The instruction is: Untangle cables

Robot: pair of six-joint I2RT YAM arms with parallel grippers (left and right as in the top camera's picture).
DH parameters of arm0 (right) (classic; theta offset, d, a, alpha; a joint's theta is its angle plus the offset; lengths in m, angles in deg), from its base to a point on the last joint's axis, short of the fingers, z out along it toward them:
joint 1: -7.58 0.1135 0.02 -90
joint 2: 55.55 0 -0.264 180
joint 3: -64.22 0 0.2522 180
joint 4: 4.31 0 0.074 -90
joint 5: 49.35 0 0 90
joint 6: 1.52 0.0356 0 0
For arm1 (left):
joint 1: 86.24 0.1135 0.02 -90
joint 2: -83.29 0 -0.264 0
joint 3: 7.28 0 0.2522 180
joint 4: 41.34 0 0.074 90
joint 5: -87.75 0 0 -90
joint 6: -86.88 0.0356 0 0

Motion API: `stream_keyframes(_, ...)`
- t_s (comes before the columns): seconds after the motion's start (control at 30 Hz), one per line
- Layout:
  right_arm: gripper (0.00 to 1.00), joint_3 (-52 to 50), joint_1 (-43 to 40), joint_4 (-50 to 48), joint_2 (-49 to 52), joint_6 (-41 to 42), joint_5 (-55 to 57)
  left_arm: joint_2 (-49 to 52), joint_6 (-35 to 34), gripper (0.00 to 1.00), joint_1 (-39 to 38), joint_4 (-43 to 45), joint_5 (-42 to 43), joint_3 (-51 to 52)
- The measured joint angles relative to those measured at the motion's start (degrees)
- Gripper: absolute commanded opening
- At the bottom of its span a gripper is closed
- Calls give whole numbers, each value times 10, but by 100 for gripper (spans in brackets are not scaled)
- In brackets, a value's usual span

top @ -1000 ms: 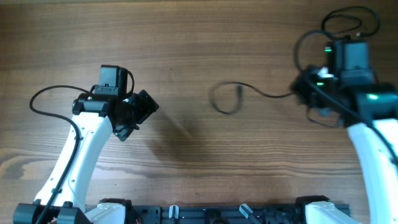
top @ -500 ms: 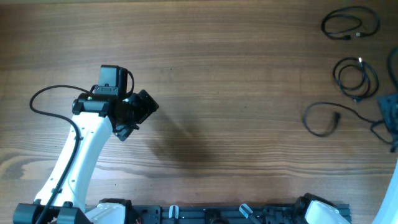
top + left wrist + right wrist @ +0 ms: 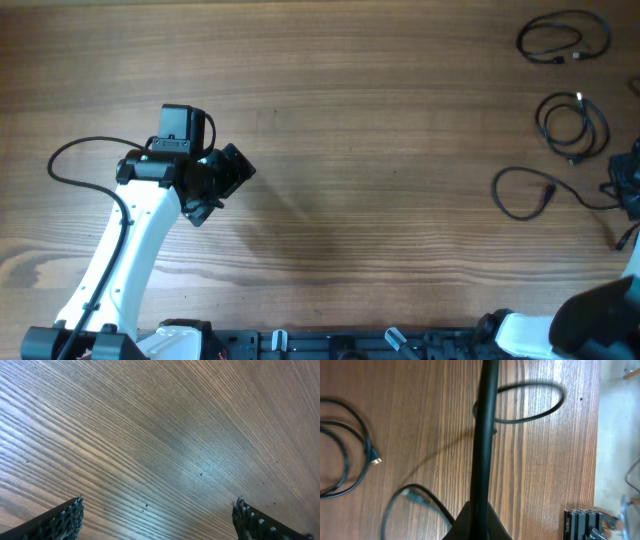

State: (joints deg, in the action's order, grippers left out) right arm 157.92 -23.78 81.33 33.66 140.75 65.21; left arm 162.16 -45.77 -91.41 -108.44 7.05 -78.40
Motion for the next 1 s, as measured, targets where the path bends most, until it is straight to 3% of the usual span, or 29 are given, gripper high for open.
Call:
stream_keyframes(0.07,31,0,-2,-5,29,3,1,0,0,97,0,0,0,0)
stream_keyframes(0.13,63,0,-3,-7,56,3,0,0,0,97,0,0,0,0)
stream_keyframes(0.23,75,0,-3,-8,92,-1,-18,0,0,97,0,2,0,0)
stream_keyframes(0.57,83,-5,-2,-65,102,-179,-227,0,0,97,0,2,0,0)
stream_keyframes(0.7,74,-62,14,-139,103,-201,-264,0,0,98,0,2,0,0)
stream_keyframes(0.8,78,-71,23,-197,104,-232,-321,0,0,97,0,2,0,0)
stream_keyframes(1.0,89,36,54,-197,124,-269,-326,0,0,97,0,7,0,0)
